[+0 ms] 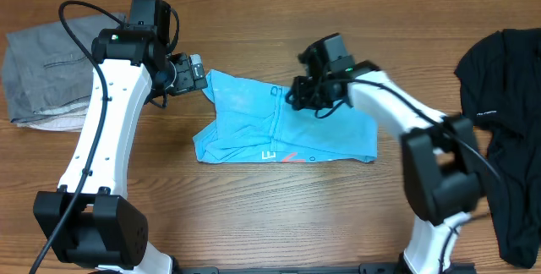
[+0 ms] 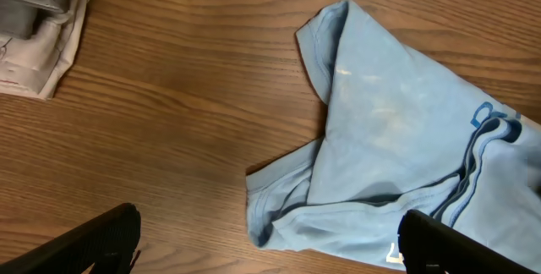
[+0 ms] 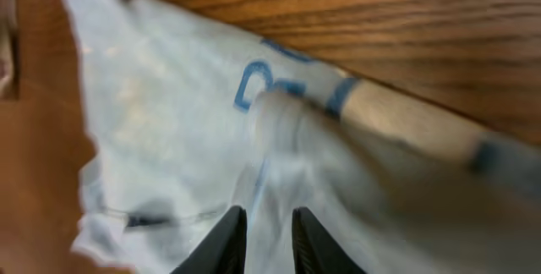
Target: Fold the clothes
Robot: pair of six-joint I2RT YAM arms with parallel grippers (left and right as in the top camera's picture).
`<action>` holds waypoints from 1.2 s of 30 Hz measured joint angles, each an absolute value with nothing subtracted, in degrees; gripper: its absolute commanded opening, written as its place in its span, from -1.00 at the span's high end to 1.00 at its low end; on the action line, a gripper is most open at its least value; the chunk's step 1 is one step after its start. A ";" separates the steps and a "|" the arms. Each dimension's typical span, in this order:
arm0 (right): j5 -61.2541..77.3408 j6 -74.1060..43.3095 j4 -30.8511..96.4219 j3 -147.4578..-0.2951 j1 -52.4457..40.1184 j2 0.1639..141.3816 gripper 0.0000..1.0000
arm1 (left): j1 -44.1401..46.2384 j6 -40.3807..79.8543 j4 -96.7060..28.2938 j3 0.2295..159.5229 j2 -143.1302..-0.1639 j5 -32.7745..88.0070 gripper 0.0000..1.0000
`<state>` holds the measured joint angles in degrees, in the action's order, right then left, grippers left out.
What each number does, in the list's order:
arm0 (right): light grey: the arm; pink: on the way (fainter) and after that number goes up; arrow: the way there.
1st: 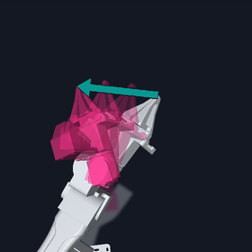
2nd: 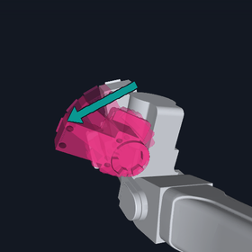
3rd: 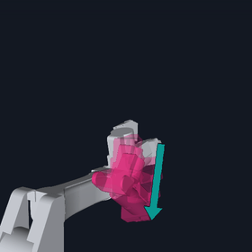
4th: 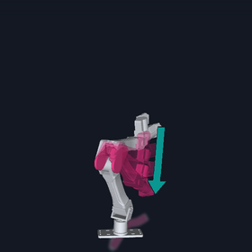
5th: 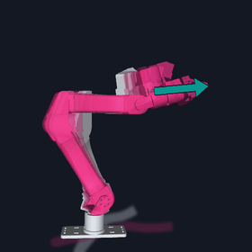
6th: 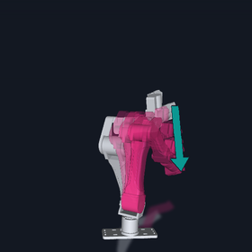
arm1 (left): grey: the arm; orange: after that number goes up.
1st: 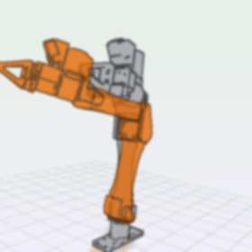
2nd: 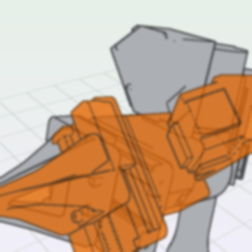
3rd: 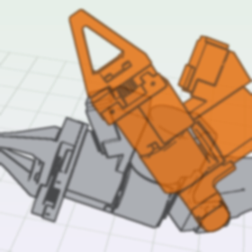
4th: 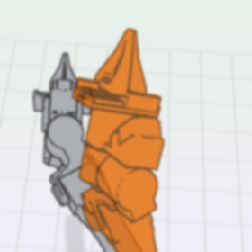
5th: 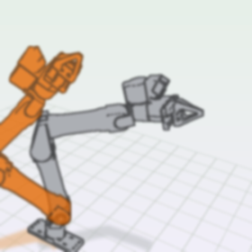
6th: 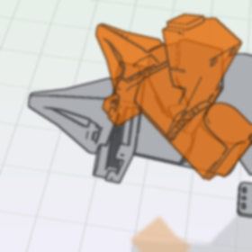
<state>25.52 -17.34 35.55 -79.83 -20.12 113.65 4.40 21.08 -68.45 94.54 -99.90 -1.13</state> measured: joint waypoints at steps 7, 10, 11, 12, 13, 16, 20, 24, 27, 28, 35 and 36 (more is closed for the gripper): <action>20.82 -16.32 57.98 -82.74 -10.33 97.58 -0.19 | 4.40 21.08 -68.42 94.54 -99.90 -1.13 -1.00; 16.91 -14.76 65.73 -83.09 -4.86 95.31 -0.20 | 4.40 21.08 -68.42 94.54 -99.90 -1.13 -1.00; 15.92 -14.02 66.85 -82.94 -3.75 95.37 -0.20 | 4.40 21.08 -68.45 94.54 -99.90 -1.15 -1.00; 15.00 -13.02 67.24 -82.46 -2.68 95.61 -0.20 | 4.40 21.08 -68.42 94.54 -99.90 -1.13 -1.00; 14.35 -12.14 67.22 -81.76 -1.85 95.81 -0.18 | 4.40 21.08 -68.42 94.54 -99.90 -1.15 -1.00; 13.15 -10.50 65.36 -78.56 -0.19 96.33 -0.16 | 4.40 21.08 -68.42 94.54 -99.90 -1.13 -1.00; 12.43 -9.50 58.22 -72.88 0.43 97.62 0.00 | 4.40 21.08 -68.45 94.54 -99.90 -1.13 -0.99; 12.47 -9.78 50.28 -67.13 0.38 99.33 0.11 | 4.40 21.08 -68.42 94.54 -99.90 -1.15 -1.00; 13.10 -10.28 45.25 -63.26 0.38 100.27 -0.07 | 4.40 21.08 -68.45 94.54 -99.90 -1.13 -1.00; 13.28 -10.24 43.68 -62.11 0.38 100.49 -0.08 | 4.40 21.08 -68.42 94.54 -99.90 -1.15 -1.00; 14.00 -10.50 37.69 -58.26 0.38 102.69 0.58 | 4.40 21.08 -68.42 94.54 -99.90 -1.13 -1.00; 14.09 -10.63 37.50 -58.26 0.38 102.72 0.75 | 4.40 21.08 -68.45 94.54 -99.90 -1.13 -1.00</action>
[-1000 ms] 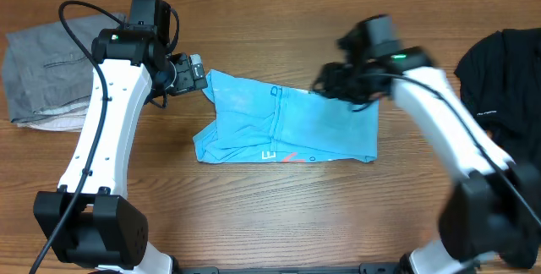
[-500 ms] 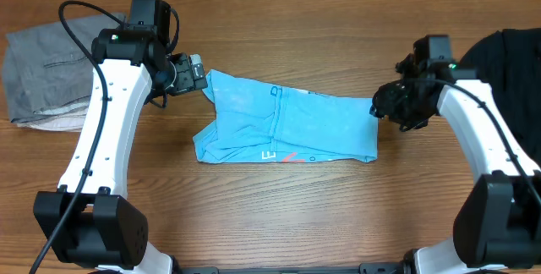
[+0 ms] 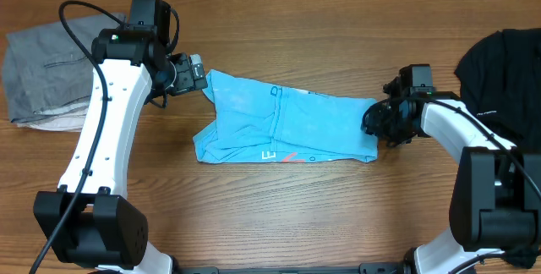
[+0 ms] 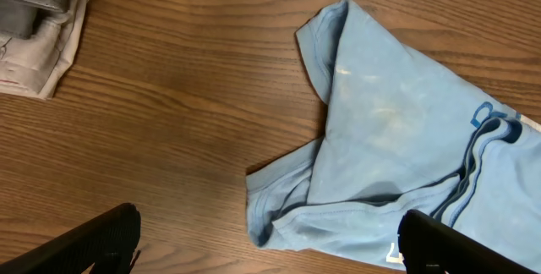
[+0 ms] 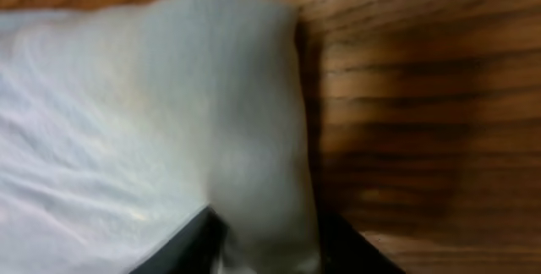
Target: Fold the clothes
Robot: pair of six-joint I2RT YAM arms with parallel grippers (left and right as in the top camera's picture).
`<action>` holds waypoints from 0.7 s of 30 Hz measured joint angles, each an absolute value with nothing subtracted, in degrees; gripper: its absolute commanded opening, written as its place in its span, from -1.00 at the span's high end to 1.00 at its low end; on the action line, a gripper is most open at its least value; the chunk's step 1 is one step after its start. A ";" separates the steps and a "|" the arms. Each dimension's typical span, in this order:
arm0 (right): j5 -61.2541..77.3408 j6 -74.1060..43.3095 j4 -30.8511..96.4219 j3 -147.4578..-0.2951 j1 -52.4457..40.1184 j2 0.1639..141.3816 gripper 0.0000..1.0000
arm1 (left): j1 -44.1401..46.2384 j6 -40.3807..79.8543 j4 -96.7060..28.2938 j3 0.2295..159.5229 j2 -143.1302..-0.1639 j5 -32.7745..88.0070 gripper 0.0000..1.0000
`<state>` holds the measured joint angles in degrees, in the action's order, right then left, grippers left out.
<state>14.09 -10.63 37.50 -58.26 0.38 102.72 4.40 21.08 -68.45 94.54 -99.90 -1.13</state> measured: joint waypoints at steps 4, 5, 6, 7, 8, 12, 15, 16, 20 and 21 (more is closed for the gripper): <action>14.61 -10.59 38.20 -58.11 0.84 102.83 0.92 | 4.40 21.08 -68.42 94.54 -99.90 -1.13 -1.00; 14.83 -10.52 39.24 -58.19 1.45 102.83 0.92 | 4.40 21.08 -68.42 94.54 -99.90 -1.15 -1.00; 15.07 -10.48 40.47 -58.46 2.20 102.83 0.92 | 4.40 21.08 -68.45 94.54 -99.90 -1.13 -1.00; 15.07 -10.50 42.24 -58.94 3.33 102.83 0.92 | 4.40 21.08 -68.45 94.54 -99.90 -1.13 -1.00; 14.96 -10.46 44.31 -59.68 4.93 102.83 0.92 | 4.40 21.08 -68.42 94.54 -99.90 -1.15 -1.00; 14.52 -10.48 51.40 -64.64 13.61 103.09 0.92 | 4.40 21.08 -68.42 94.54 -99.90 -1.15 -1.00; 14.06 -10.48 56.21 -68.86 19.68 103.13 0.92 | 4.40 21.08 -68.42 94.54 -99.90 -1.13 -1.00; 13.91 -10.50 57.87 -70.39 21.61 103.13 0.92 | 4.40 21.08 -68.42 94.54 -99.90 -1.15 -1.00; 13.80 -10.48 66.54 -77.28 26.20 103.15 0.92 | 4.40 21.08 -68.47 94.54 -99.90 -1.15 -1.00; 14.06 -10.46 68.05 -78.65 26.52 103.15 0.92 | 4.40 21.08 -68.42 94.54 -99.90 -1.15 -1.00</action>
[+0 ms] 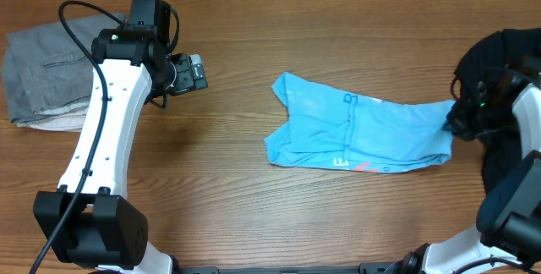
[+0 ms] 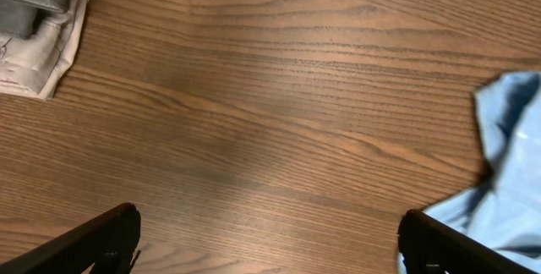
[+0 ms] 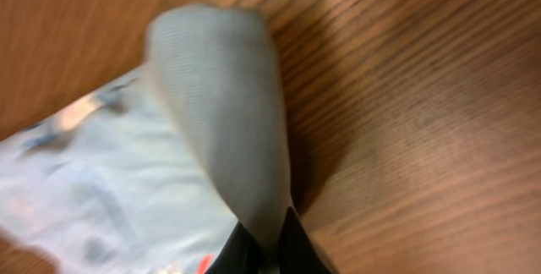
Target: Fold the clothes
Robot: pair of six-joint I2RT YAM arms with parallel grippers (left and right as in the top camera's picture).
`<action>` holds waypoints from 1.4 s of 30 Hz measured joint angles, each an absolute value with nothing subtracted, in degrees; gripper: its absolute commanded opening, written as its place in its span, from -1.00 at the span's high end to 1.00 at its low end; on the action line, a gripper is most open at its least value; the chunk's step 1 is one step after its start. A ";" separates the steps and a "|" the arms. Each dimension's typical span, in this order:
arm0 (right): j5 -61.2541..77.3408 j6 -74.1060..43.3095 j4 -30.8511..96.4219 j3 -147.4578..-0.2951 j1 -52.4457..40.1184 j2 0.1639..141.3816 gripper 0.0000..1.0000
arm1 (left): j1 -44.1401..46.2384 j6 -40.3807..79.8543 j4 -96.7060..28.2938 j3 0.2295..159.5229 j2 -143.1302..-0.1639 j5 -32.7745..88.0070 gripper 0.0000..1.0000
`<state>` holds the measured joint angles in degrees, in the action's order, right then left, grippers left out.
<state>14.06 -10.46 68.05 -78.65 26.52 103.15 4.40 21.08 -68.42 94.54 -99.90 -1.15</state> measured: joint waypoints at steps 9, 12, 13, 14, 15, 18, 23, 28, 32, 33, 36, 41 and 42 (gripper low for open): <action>19.18 -10.48 78.43 -90.91 22.39 101.34 0.92 | 4.40 21.08 -68.45 94.54 -99.90 -1.13 -1.00; 22.35 -10.50 78.43 -91.94 18.26 98.54 0.92 | 4.40 21.08 -68.45 94.54 -99.90 -1.13 -1.00; 22.98 -10.50 78.39 -92.01 16.95 97.71 0.92 | 4.40 21.08 -68.45 94.54 -99.90 -1.13 -1.00; 23.62 -10.59 78.46 -92.07 15.53 96.97 0.92 | 4.40 21.08 -68.45 94.54 -99.90 -1.15 -1.00; 24.10 -10.87 78.46 -92.16 13.76 96.38 0.92 | 4.40 21.08 -68.45 94.54 -99.90 -1.13 -1.00; 25.04 -11.35 78.02 -92.36 9.34 95.94 0.92 | 4.40 21.08 -68.45 94.54 -99.90 -1.15 -1.00; 24.99 -13.34 75.37 -92.36 0.93 96.07 0.91 | 4.40 21.08 -68.45 94.54 -99.90 -1.13 -1.00; 22.76 -16.10 71.70 -92.36 -6.31 97.84 0.90 | 4.40 21.08 -68.45 94.54 -99.90 -1.15 -1.00; 21.41 -17.47 67.64 -92.36 -10.74 101.47 0.90 | 4.40 21.08 -68.42 94.54 -99.90 -1.15 -1.00; 21.17 -17.85 66.52 -92.36 -11.73 102.56 0.90 | 4.40 21.08 -68.42 94.54 -99.90 -1.13 -1.00; 20.64 -18.72 63.94 -92.36 -13.98 105.12 0.90 | 4.40 21.08 -68.45 94.54 -99.90 -1.15 -1.00; 20.36 -19.49 60.31 -92.36 -17.76 108.71 0.90 | 4.40 21.08 -68.42 94.54 -99.90 -1.15 -1.00; 20.34 -19.53 59.72 -92.36 -18.57 109.45 0.90 | 4.40 21.08 -68.45 94.54 -99.90 -1.15 -1.00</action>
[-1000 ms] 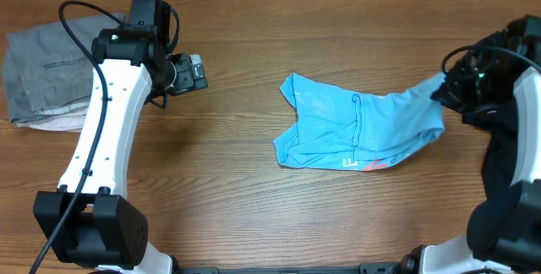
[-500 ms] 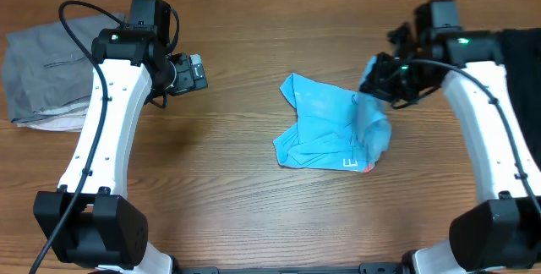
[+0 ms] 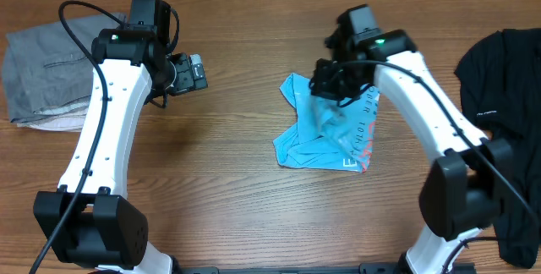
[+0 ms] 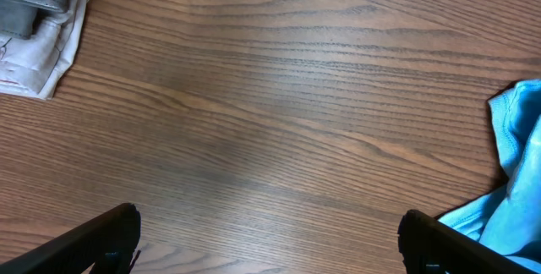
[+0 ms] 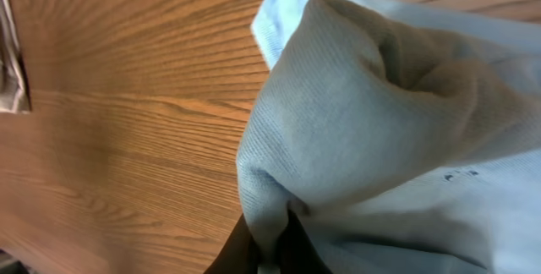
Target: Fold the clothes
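A light blue shirt (image 3: 331,130) lies bunched in the middle of the table, with one end doubled over onto its left part. My right gripper (image 3: 326,83) hovers over the shirt's upper left and is shut on a fold of the blue cloth (image 5: 321,113); in the right wrist view the right gripper (image 5: 266,247) pinches that fold between dark fingers. To the left, my left gripper (image 3: 191,72) hangs open above bare wood. Its fingertips (image 4: 108,233) are wide apart with nothing between them. The shirt's edge (image 4: 516,181) shows at the right of the left wrist view.
Folded grey and white clothes (image 3: 40,69) lie at the far left of the table, and their corner (image 4: 38,20) shows in the left wrist view. A black garment (image 3: 507,105) lies heaped at the right edge. Bare wood table (image 3: 237,198) lies around the shirt.
My right gripper was at the far right, holding the shirt's right end, with the shirt stretched out. It is now over the shirt's left part, still holding that end. The left arm is unchanged.
The shirt first lay beside my left gripper, with the right gripper at its upper middle. Then the right gripper was at the shirt's right end. Later the whole shirt lay further right. Now that end is doubled over to the left.
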Robot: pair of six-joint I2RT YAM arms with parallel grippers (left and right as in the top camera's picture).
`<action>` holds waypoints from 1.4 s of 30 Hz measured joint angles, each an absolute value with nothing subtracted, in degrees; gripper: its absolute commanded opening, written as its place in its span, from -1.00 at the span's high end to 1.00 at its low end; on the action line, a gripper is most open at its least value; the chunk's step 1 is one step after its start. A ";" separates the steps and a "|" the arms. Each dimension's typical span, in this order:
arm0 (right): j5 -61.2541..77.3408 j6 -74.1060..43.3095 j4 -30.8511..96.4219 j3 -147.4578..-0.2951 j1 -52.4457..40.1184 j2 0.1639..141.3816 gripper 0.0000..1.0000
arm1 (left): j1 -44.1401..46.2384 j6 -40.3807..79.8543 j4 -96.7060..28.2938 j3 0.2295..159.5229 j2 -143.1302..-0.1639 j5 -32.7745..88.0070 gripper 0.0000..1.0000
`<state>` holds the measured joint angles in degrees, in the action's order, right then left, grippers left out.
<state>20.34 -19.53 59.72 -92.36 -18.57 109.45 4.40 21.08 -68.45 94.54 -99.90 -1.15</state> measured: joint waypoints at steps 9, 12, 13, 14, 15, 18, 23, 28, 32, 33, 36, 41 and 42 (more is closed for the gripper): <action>20.32 -20.99 57.80 -92.36 -23.68 115.24 0.88 | 4.40 21.08 -68.45 94.54 -99.90 -1.13 -1.00; 20.32 -21.39 56.60 -92.36 -24.56 116.03 0.88 | 4.40 21.08 -68.45 94.54 -99.90 -1.13 -1.00; 20.32 -21.82 55.96 -92.36 -24.75 116.05 0.88 | 4.40 21.08 -68.45 94.54 -99.90 -1.15 -1.00; 20.34 -22.24 55.24 -92.36 -24.84 116.05 0.88 | 4.40 21.08 -68.45 94.54 -99.90 -1.13 -1.00; 20.36 -22.74 54.70 -92.38 -24.91 116.05 0.87 | 4.40 21.08 -68.45 94.54 -99.90 -1.13 -1.00; 20.34 -23.97 54.37 -92.38 -24.91 116.05 0.75 | 4.40 21.08 -68.45 94.54 -99.90 -1.13 -1.00; 20.62 -24.88 54.72 -92.38 -24.88 116.05 0.49 | 4.40 21.08 -68.45 94.54 -99.90 -1.13 -1.00; 27.18 -23.03 54.48 -92.38 -24.75 116.05 0.07 | 4.40 21.08 -68.45 94.54 -99.90 -1.15 -0.99; 34.41 -17.76 57.06 -92.44 -23.46 116.05 0.00 | 4.40 21.08 -68.45 94.54 -99.90 -1.13 -1.00; 35.46 -17.04 58.15 -92.47 -22.65 116.05 0.02 | 4.40 21.08 -68.45 94.54 -99.90 -1.13 -1.00; 36.12 -15.62 61.25 -92.49 -19.62 116.01 0.58 | 4.40 21.08 -68.45 94.54 -99.90 -1.13 -1.00; 30.92 -14.33 65.91 -92.49 -16.36 116.01 0.92 | 4.40 21.08 -68.45 94.54 -99.90 -1.13 -1.00; 30.09 -14.28 66.28 -92.49 -16.38 116.01 0.92 | 4.40 21.08 -68.45 94.54 -99.90 -1.13 -1.00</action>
